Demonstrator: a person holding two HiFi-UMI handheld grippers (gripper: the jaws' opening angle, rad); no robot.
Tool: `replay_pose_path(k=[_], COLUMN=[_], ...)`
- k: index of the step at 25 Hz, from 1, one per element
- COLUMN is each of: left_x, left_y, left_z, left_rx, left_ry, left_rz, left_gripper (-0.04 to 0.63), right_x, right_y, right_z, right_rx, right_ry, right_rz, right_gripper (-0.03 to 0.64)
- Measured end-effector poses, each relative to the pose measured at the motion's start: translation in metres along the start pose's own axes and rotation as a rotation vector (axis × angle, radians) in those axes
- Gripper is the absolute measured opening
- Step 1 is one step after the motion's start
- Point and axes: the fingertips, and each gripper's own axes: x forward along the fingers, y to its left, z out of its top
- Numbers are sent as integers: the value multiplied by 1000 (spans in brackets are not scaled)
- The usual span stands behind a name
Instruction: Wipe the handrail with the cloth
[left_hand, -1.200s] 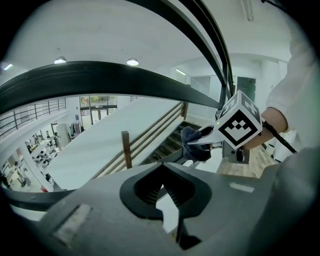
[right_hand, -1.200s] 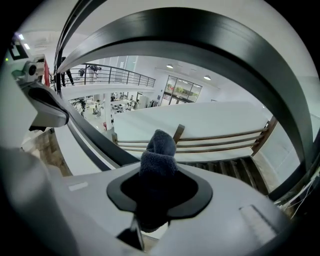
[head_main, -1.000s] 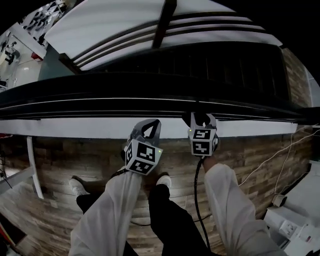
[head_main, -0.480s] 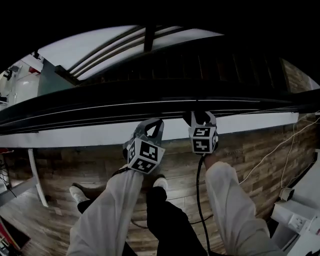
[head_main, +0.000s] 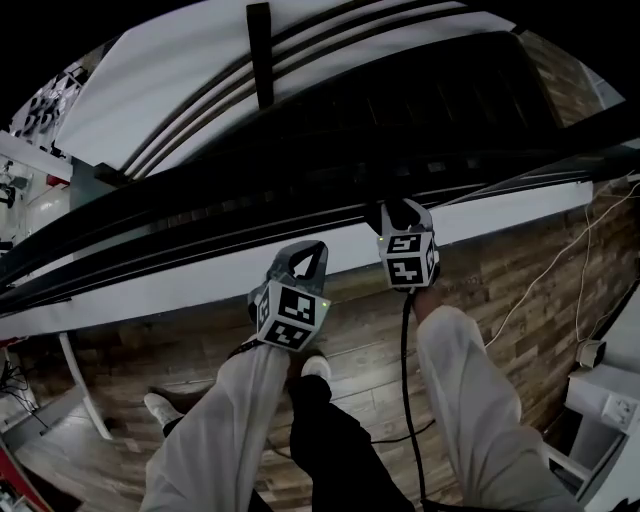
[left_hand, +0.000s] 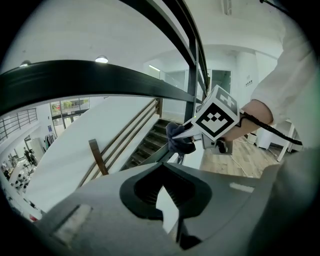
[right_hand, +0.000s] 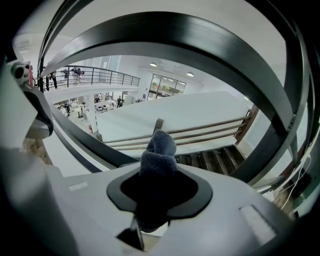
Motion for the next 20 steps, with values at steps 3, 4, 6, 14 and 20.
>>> replay_pose_path(k=[3,4,6,14,20], left_x=[17,23,33,41,24], left_y=[-22,-27,-36,-42,-32], left_z=[7,10,16,14,0], left_rx=[-1,-7,-16,-12,-22], left_ry=[-7,-8,-14,-11,4], left_rz=[-33,-43,-58,-75,-60], left_gripper=[0,0,0,0,0], right_x=[2,3,6,8,5], right_y=[-24,-33,-51,-116,-116], right_z=[-8,-11,-16,-34,-35], right_rx=[-13,-12,-17,2,-49], right_ry=[8,12,17,65,105], right_rz=[-10,-15,-24,-120,-191], right_gripper=[104,104,104,101,103])
